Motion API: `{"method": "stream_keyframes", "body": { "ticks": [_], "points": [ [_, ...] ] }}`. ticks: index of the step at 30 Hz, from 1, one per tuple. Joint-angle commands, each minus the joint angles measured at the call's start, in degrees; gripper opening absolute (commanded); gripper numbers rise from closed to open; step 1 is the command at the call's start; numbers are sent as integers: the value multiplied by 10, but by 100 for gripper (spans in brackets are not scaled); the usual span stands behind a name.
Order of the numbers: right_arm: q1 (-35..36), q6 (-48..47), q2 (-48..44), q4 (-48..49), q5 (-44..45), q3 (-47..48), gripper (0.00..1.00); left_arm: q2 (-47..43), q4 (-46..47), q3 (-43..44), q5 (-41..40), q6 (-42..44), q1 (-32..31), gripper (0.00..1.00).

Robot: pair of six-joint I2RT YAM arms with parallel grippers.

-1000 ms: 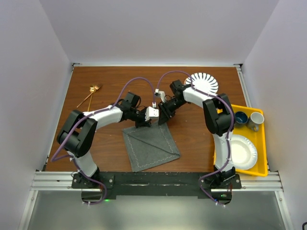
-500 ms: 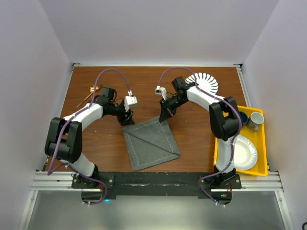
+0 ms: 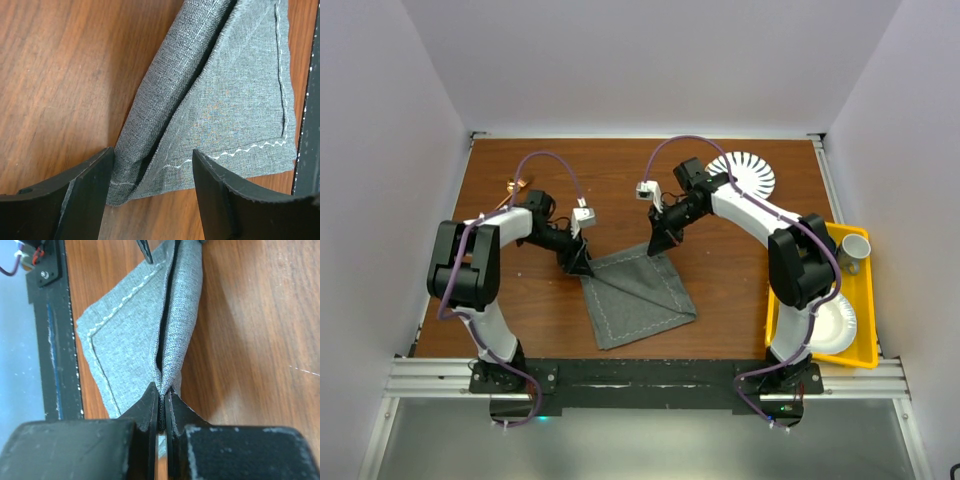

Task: Fold the napkin into a case and place the utensils inside
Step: Pick up the upper triangle-folded napkin from the center of the board.

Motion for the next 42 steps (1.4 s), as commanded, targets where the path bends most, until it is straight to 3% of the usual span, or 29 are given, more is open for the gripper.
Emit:
{"method": "stream_keyframes", "body": {
  "ticks": [1,12,20,31,34,37,38,41,42],
  "points": [
    [2,-34,-37,-9,1,-2,0,-3,8,22,26,17,16,69],
    [8,-56,-56,-10,6,-17,0,12,-13,61,28,111,30,70],
    [11,-60,-59,-12,12,-14,0,75,-168,104,55,231,23,66],
    [13,-66,-57,-17,15,-10,0,76,-165,84,66,223,25,58],
    [14,-68,-55,-20,15,-7,0,78,-157,90,69,214,25,47],
    [13,-69,-56,-21,17,-6,0,79,-157,94,69,212,26,26],
    [14,-68,-56,-20,19,-6,0,77,-159,95,71,213,26,15],
    [14,-57,-59,-1,32,-10,0,70,-171,95,72,215,27,0],
    [14,-50,-60,5,43,-12,0,67,-173,95,71,212,28,0]
  ]
}}
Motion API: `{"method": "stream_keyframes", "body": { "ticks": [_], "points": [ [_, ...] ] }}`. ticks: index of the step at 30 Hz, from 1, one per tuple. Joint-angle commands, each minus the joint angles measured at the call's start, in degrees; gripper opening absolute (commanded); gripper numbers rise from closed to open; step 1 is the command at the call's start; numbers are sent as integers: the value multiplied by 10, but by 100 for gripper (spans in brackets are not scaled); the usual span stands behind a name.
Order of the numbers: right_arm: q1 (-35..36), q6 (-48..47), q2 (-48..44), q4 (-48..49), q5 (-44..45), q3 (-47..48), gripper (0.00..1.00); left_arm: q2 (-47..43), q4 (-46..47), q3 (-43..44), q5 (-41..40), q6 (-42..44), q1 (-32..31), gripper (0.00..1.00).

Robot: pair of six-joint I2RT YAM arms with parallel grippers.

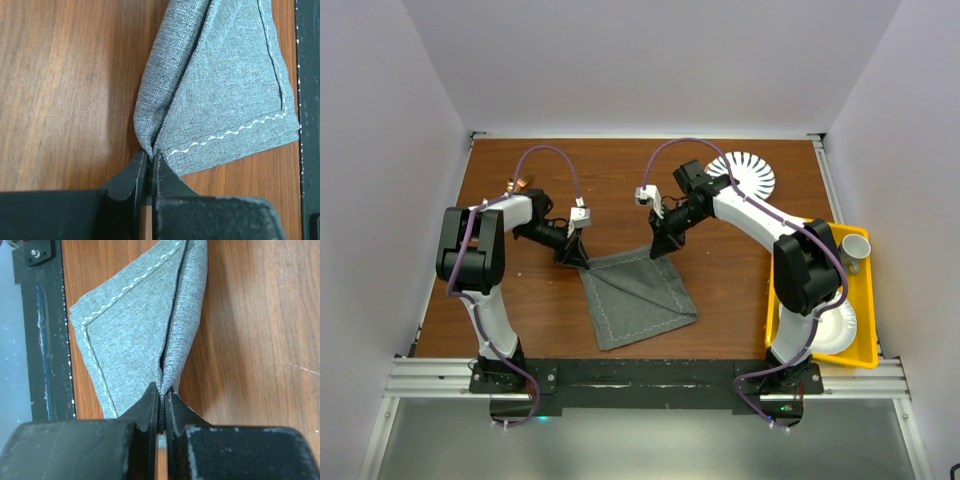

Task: Fold the napkin into a case and place the utensils inside
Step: Pick up the upper triangle-folded napkin from the center of the board, then turn over the upper triangle folded napkin at the center of the board.

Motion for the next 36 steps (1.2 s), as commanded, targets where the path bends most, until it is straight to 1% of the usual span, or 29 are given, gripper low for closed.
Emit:
{"method": "stream_keyframes", "body": {
  "ticks": [1,2,3,4,5,6,7,8,9,10,11,12,13,15,16,17,20,21,22,23,25,26,27,28,29,30,32,33,36],
  "points": [
    [2,9,-34,29,24,2,0,-17,-11,6,25,-7,5,0],
    [2,14,-35,45,30,1,0,-28,-2,2,20,-20,7,0],
    [3,20,-35,52,37,1,0,-36,31,-2,16,-40,9,0],
    [3,24,-34,61,52,2,0,-44,50,-4,10,-80,12,0],
    [2,29,-34,81,64,5,0,-61,67,-4,-3,-96,13,0],
    [1,38,-33,92,76,8,0,-68,97,1,-12,-115,14,0],
    [-2,41,-31,105,103,20,0,-82,119,6,-23,-170,14,0],
    [-5,42,-27,134,116,29,0,-89,154,24,-40,-195,15,0],
    [-10,46,-24,153,128,40,0,-94,163,39,-47,-207,17,0],
    [-23,53,-18,173,143,69,0,-107,174,57,-57,-228,17,0],
    [-31,60,-7,212,163,89,0,-115,216,86,-90,-250,17,0],
    [-46,73,1,228,172,135,0,-127,236,99,-110,-269,17,0],
    [-53,80,6,240,178,158,0,-152,253,109,-127,-275,17,0],
    [-64,72,9,273,187,195,0,-190,328,106,-185,-277,17,0],
    [-65,61,4,300,186,196,0,-229,356,86,-220,-270,17,0],
    [-65,37,-13,315,185,190,0,-248,392,75,-231,-260,17,0],
    [-58,-7,-49,390,185,119,0,-310,410,19,-249,-200,16,0],
    [-49,-19,-75,412,184,62,0,-336,421,-3,-250,-185,16,0],
    [-42,-34,-86,445,184,32,0,-347,428,-47,-251,-177,14,0],
    [-26,-70,-95,452,186,-31,0,-353,420,-68,-253,-162,6,0],
    [-11,-111,-122,529,189,-103,0,-372,424,-138,-270,-129,-7,0],
    [8,-149,-129,556,194,-170,0,-380,429,-165,-274,-121,-19,0],
    [17,-176,-136,585,196,-197,0,-395,432,-218,-281,-95,-28,0],
    [26,-198,-139,601,198,-224,0,-404,435,-242,-295,-84,-37,0],
    [40,-236,-142,613,194,-272,0,-412,432,-265,-299,-66,-51,0],
    [48,-259,-144,626,192,-294,0,-429,427,-302,-300,-54,-58,0],
    [65,-326,-154,634,191,-359,0,-446,404,-335,-307,-30,-81,0],
    [70,-347,-161,624,181,-378,0,-463,398,-361,-305,-23,-86,0],
    [82,-422,-202,567,167,-440,0,-491,353,-387,-295,-12,-104,0]
  ]
}}
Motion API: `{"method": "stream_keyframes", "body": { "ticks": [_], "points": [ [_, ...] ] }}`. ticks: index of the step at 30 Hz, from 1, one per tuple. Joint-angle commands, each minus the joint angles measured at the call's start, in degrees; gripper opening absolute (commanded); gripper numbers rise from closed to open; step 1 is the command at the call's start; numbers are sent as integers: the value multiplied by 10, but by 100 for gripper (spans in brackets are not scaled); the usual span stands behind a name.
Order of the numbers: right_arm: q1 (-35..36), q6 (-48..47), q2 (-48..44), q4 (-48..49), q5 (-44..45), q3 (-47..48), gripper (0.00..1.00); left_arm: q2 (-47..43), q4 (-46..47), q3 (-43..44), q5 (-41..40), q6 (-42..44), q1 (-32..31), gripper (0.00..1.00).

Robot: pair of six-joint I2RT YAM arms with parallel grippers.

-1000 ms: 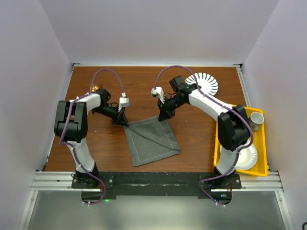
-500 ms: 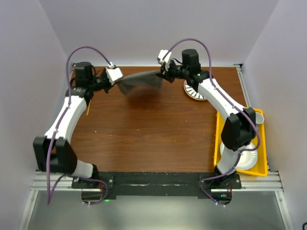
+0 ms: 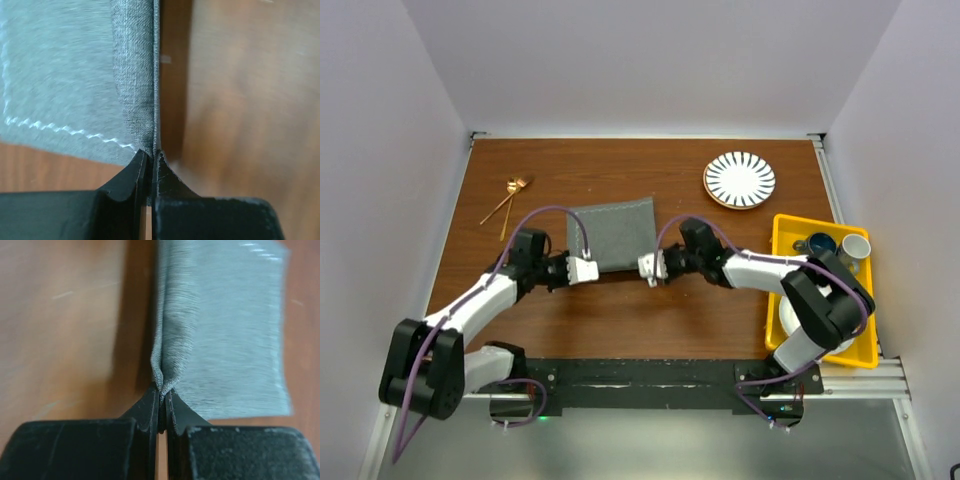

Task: Fold the napkin into a case and place the utensils inside
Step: Turn over the upper triangle folded napkin at the center of the board.

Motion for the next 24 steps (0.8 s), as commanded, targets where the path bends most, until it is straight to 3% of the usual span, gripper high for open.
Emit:
{"method": "stream_keyframes", "body": {
  "ticks": [1,5,14,16,17,18,20,24],
  "points": [
    [9,-162,-79,-13,-25,-64,0,-62,-52,-21,2,57,-17,0],
    [38,-207,-136,-84,-35,-102,0,-76,-102,-31,18,78,-38,0],
    [73,-207,-119,-149,-9,-92,2,-71,-195,-34,20,116,-88,2],
    [79,-209,-137,-191,-7,-85,24,-76,-232,-26,25,129,-97,26],
    [79,-205,-147,-212,-7,-71,49,-83,-250,-8,27,139,-97,50],
    [80,-196,-177,-252,-4,-61,59,-89,-278,4,35,131,-97,57],
    [80,-137,-208,-298,5,-11,74,-95,-305,64,47,74,-95,64],
    [76,13,-241,-422,38,92,78,-63,-388,165,102,-3,-76,63]
  ]
}}
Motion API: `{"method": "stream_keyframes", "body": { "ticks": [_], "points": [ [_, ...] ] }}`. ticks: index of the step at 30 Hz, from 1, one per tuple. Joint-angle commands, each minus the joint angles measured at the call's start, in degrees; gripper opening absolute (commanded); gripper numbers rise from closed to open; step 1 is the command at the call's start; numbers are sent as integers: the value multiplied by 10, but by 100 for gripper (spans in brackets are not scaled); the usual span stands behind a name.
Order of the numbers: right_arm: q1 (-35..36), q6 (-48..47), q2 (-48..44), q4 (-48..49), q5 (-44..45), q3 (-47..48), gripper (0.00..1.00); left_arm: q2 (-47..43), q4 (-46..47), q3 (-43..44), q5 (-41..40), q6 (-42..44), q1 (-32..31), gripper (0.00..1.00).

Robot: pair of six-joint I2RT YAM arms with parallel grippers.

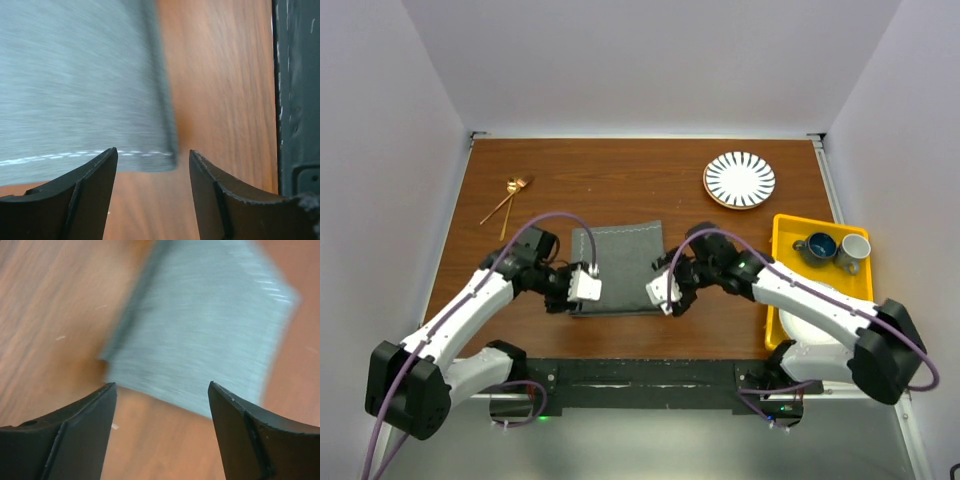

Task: Fold the napkin into a case and place the utensils inside
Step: Turn over the upper triangle folded napkin at the center of the board, then smooth out the lower triangle-folded napkin at the center of the board.

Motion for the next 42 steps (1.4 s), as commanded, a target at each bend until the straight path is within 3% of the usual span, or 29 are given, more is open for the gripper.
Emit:
{"method": "stream_keyframes", "body": {
  "ticks": [1,5,7,9,13,21,27,30,32,37,42],
  "points": [
    [-12,208,-43,-119,40,128,78,21,-67,116,74,-120,39,60],
    [-58,393,10,-91,69,161,77,76,53,134,58,-261,71,53],
    [-101,494,47,-96,55,200,74,92,102,137,66,-278,75,51],
    [-124,551,99,-107,41,224,68,101,111,134,96,-254,71,49],
    [-156,682,145,-97,16,226,57,84,151,90,58,-191,3,49],
    [-162,834,241,-3,-6,218,49,102,181,-7,-35,-131,-31,41],
    [-179,884,297,7,-23,232,43,104,163,-63,-92,-71,-44,23],
    [-209,912,301,18,-46,243,44,114,152,-87,-118,-35,-44,10],
    [-220,923,304,21,-56,246,45,108,142,-86,-104,-35,-43,13],
    [-238,968,299,62,-65,233,44,44,168,-37,-2,-73,-43,36],
    [-245,1015,294,71,-62,217,40,86,205,51,15,-143,-67,37]
  ]
}}
